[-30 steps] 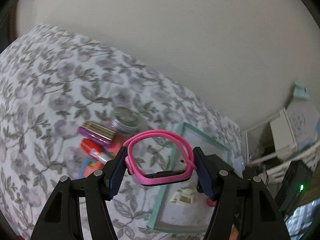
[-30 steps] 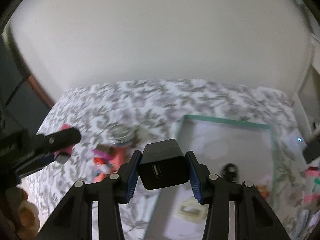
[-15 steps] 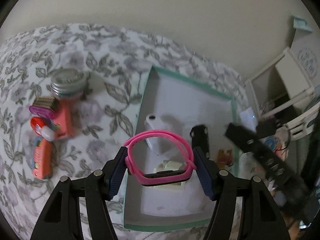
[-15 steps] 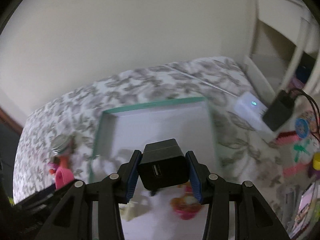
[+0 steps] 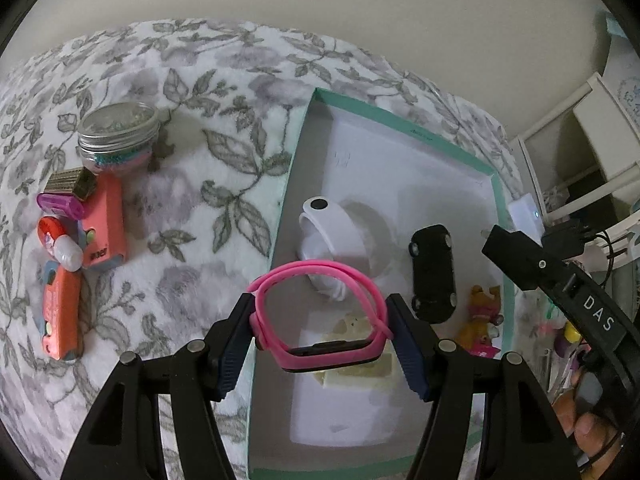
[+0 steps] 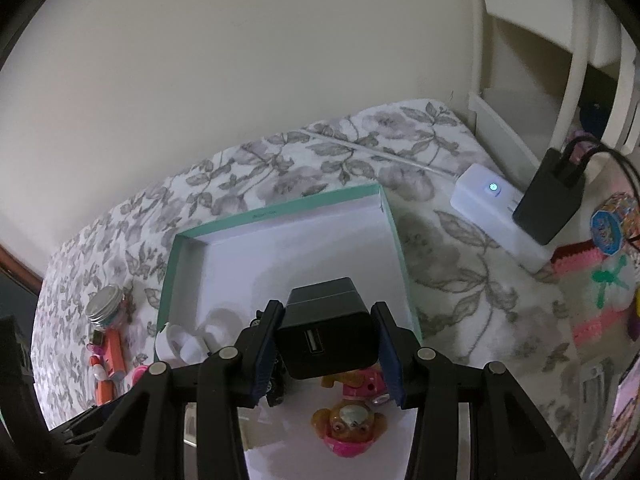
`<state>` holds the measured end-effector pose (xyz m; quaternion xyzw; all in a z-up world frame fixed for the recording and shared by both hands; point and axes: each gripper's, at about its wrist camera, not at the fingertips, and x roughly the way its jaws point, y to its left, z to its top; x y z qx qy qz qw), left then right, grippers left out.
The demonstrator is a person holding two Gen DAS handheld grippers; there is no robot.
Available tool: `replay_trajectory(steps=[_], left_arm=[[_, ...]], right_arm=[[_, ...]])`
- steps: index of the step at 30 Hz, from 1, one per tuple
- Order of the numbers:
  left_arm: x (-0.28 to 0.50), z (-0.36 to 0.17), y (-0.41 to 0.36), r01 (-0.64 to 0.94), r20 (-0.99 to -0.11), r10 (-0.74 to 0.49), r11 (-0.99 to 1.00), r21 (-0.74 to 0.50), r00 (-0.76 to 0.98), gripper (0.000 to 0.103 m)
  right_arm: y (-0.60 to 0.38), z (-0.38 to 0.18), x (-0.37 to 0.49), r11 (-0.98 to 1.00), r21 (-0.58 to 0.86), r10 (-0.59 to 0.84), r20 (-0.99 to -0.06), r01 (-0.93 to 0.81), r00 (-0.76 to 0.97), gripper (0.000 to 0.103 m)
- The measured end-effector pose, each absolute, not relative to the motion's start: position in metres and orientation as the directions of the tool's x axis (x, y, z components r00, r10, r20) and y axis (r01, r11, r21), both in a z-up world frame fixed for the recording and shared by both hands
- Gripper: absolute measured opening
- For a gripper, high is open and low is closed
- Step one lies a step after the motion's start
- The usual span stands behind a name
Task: Organize rigid objects
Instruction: 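Carry the pink watch band and black charger over the tray with both grippers, then open the right gripper to drop the charger while the left releases the pink band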
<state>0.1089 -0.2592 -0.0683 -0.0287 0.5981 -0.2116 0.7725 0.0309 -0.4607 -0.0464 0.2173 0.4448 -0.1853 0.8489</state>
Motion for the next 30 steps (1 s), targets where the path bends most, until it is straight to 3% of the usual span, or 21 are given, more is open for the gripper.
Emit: replay_trajectory(steps=[26,28,30], left_arm=[[0.11,-0.075,-0.267,0.318,-0.925,-0.329,0.912,-0.259,0.188,0.068],[0.11,-0.075,-0.267,0.317,-0.926,-0.329,0.912,-0.261,0.185,0.069],[0.11,-0.074,-0.267,0.316,-0.927,-0.328,0.912,-0.26,0.183,0.069]], right_arm=[[-0.448,-0.07,0.042,0.857,0.112,-0.139,-0.89,0.503,0.434,0.049],[-0.448,-0.067,0.041,0.856,0.11,-0.145,-0.886,0.505,0.44,0.05],[-0.45,-0.063,0.039,0.853,0.11,-0.153,-0.882,0.511,0.446,0.063]])
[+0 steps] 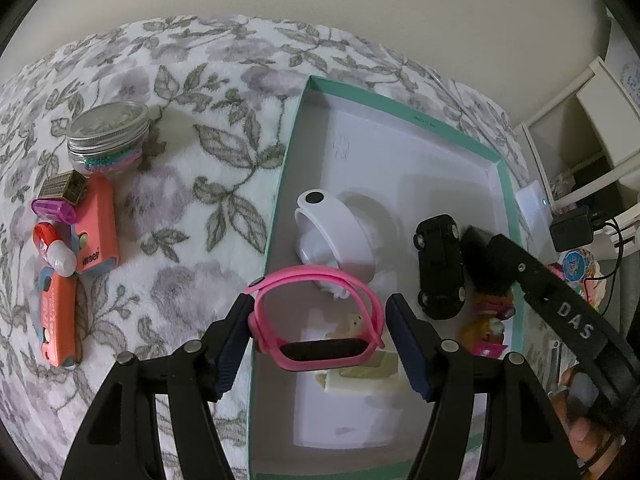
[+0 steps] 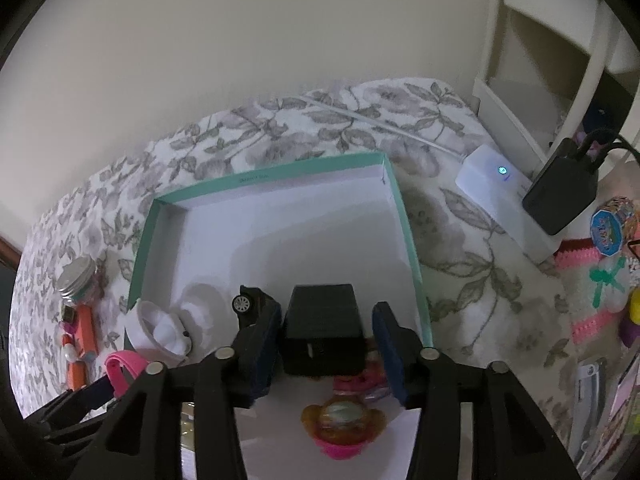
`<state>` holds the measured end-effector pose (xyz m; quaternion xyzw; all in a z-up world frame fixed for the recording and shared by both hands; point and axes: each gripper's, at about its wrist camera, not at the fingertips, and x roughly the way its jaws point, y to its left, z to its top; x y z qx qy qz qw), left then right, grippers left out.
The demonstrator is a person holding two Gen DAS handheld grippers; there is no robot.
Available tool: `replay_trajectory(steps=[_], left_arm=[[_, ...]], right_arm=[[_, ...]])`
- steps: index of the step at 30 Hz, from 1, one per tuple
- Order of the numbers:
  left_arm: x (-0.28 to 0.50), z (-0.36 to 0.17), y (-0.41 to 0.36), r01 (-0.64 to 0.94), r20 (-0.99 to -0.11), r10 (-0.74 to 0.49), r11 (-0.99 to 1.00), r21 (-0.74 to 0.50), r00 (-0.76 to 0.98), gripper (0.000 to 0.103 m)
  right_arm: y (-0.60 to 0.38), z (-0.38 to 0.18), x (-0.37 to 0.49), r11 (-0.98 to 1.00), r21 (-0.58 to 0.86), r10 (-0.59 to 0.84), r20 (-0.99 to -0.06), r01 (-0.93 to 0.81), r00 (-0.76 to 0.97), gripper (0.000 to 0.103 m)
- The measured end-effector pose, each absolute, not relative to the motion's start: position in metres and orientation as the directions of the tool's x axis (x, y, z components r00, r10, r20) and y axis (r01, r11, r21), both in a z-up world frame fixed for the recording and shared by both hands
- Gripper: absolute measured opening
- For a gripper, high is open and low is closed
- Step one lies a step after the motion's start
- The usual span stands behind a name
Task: Organize rigid objects
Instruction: 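Open the right gripper to drop the charger while the left releases the pink band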
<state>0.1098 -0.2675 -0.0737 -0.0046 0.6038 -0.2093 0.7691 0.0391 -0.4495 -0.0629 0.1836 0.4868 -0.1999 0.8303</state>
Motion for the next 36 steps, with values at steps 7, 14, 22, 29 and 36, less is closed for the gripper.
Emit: replay_trajectory(steps=[7,14,22,29,36], left_arm=[[0.108,-0.07,-0.269,0.326,-0.929,-0.324,0.91,-0.255,0.18,0.072],[0.109,-0.06,-0.265,0.326,-0.92,-0.35,0.902,-0.281,0.175,0.072],[0.098,-0.057,-0.28,0.376,-0.909,-0.399,0.866,-0.33,0.122,0.072],[0.091,-0.058,-0.289,0.396,-0.901,-0.423,0.846,-0.356,0.094,0.072],[0.1,-0.049,-0.278,0.364,-0.901,-0.411,0.867,-0.341,0.136,0.072]], right_arm=[[-0.454,-0.052,0.036,0.841,0.125,-0.164,-0.868,0.527,0.468,0.066],[-0.452,-0.049,0.037,0.847,0.118,-0.167,-0.867,0.519,0.469,0.066],[-0.448,-0.05,0.038,0.855,0.111,-0.163,-0.869,0.507,0.467,0.066],[-0.448,-0.048,0.038,0.859,0.11,-0.163,-0.867,0.5,0.471,0.066],[-0.445,-0.042,0.038,0.864,0.115,-0.157,-0.863,0.49,0.48,0.066]])
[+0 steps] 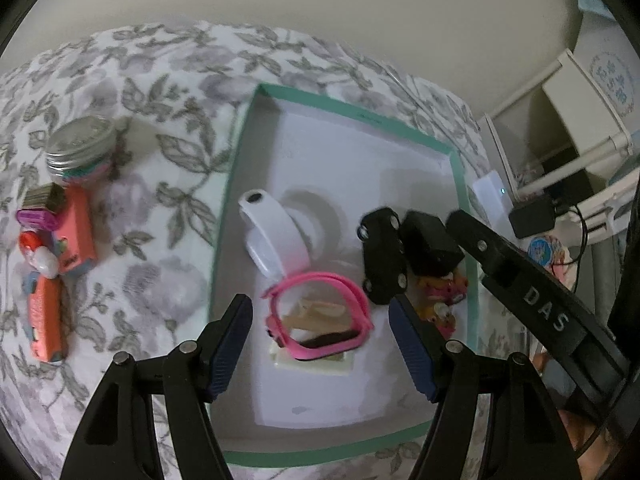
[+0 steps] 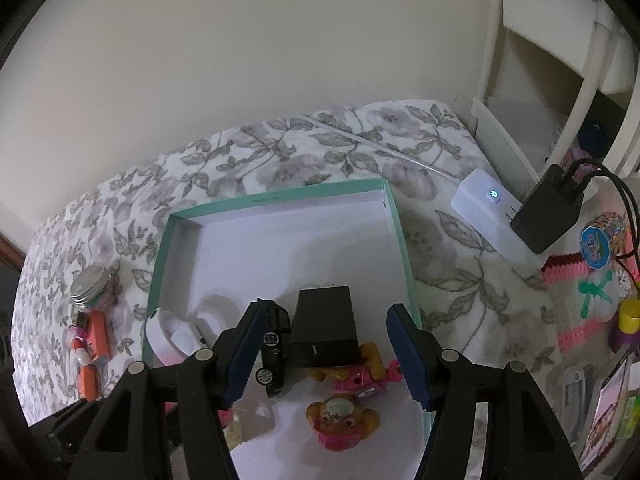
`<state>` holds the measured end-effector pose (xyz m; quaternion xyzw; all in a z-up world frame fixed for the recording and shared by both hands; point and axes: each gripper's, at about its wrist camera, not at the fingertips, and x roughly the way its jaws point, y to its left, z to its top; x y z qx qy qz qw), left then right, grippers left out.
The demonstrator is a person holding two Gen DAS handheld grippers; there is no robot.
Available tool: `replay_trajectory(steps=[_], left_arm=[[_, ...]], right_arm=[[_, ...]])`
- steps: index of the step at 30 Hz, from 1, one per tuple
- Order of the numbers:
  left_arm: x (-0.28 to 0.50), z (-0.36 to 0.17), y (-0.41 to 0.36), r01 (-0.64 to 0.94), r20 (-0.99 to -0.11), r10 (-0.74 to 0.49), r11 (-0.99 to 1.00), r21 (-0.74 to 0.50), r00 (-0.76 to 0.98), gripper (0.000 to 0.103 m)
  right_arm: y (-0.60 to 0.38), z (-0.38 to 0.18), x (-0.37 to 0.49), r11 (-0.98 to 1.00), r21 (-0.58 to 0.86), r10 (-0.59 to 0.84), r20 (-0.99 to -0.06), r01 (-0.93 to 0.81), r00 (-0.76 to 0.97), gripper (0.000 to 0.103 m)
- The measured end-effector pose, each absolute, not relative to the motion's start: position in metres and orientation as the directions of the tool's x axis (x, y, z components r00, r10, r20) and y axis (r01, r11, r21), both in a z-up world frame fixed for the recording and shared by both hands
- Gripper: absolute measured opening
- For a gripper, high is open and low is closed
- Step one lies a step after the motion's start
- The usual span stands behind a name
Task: Organize rigid objects
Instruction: 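Open the right gripper to drop the charger while the left releases the pink band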
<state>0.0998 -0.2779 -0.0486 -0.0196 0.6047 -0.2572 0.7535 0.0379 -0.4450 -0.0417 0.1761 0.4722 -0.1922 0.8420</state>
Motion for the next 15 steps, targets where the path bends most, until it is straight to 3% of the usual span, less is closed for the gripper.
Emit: replay_trajectory(steps=[8,11,15], left_arm=[[0.112,-0.018,-0.251,0.329,-0.884,-0.405,0.889,-0.32,0.235,0.072],[0.116,-0.009,-0.241,0.309,-0.877,-0.389,0.902,-0.301,0.282,0.072],[0.123,-0.006,-0.23,0.27,-0.879,-0.361,0.92,-0.283,0.311,0.076]], right_arm=[[-0.442,-0.019,0.034,0.868,0.133,-0.162,-0.835,0.479,0.526,0.067],[-0.439,-0.015,0.035,0.876,0.113,-0.173,-0.834,0.47,0.523,0.078],[-0.436,-0.016,0.036,0.881,0.098,-0.179,-0.837,0.463,0.518,0.079]])
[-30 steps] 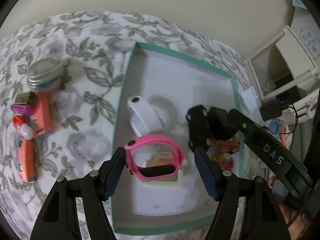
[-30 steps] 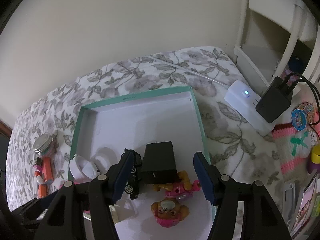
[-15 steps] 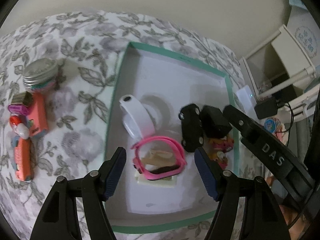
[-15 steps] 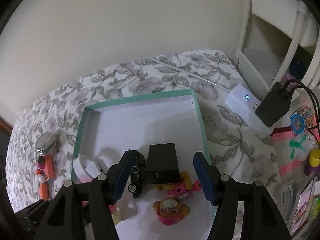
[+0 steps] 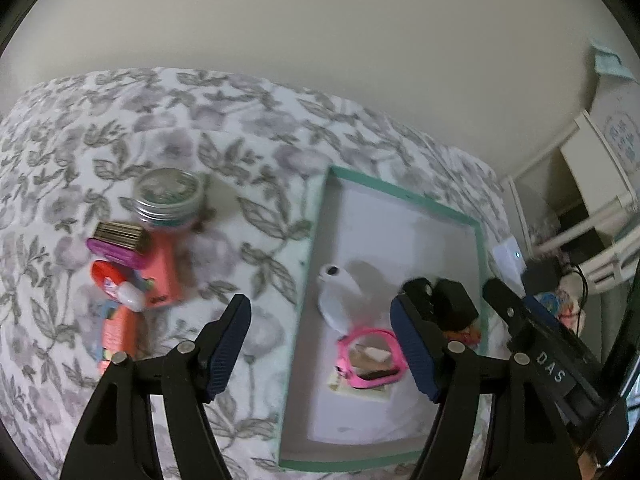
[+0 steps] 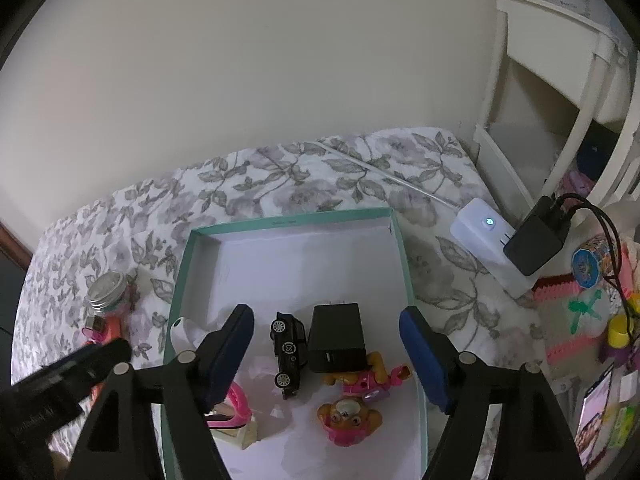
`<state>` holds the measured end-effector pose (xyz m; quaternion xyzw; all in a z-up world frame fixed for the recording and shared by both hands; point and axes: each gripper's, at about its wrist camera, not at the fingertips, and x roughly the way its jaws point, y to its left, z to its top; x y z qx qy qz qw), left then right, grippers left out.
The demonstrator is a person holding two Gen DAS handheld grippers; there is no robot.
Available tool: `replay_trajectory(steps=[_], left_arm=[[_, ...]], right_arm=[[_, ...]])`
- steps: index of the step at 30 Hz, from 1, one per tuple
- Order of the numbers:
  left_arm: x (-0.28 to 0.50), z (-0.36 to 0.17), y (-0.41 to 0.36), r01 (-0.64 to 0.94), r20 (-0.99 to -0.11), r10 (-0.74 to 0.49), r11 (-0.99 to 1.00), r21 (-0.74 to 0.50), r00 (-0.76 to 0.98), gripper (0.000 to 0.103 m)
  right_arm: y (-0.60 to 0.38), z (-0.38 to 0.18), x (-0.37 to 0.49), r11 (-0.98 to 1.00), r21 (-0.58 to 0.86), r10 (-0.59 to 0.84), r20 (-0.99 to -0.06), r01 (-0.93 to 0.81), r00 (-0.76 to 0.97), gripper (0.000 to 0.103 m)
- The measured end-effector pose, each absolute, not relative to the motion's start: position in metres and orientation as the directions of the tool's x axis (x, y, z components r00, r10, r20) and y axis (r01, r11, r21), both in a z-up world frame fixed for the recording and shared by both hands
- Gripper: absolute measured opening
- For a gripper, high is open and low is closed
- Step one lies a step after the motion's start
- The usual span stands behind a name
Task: Organize rigid objects
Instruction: 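Open the right gripper to drop the charger while the left releases the pink band, then move both grippers back to the remaining items beside the tray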
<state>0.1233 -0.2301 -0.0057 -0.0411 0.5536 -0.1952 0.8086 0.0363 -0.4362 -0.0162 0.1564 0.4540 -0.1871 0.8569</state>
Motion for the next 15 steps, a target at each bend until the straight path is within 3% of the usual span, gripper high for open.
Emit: replay_trajectory(steps=[6,8,11,15], left_arm=[[0.13,-0.007,-0.216,0.217,-0.881,-0.315,0.944,-0.25,0.352,0.083],[0.132,-0.007,-0.213,0.204,-0.88,-0.292,0.952,-0.229,0.376,0.087],[0.134,-0.005,-0.208,0.187,-0.872,-0.264,0.961,-0.203,0.412,0.102],[0.139,0.001,-0.193,0.152,-0.86,-0.245,0.969,-0.196,0.449,0.102]], right_arm=[[-0.435,-0.017,0.038,0.885,0.08,-0.195,-0.831,0.459,0.521,0.103],[-0.435,-0.017,0.038,0.885,0.072,-0.206,-0.825,0.46,0.525,0.103],[-0.434,-0.017,0.04,0.888,0.069,-0.205,-0.825,0.454,0.527,0.103],[-0.431,-0.019,0.043,0.895,0.058,-0.204,-0.828,0.442,0.523,0.103]])
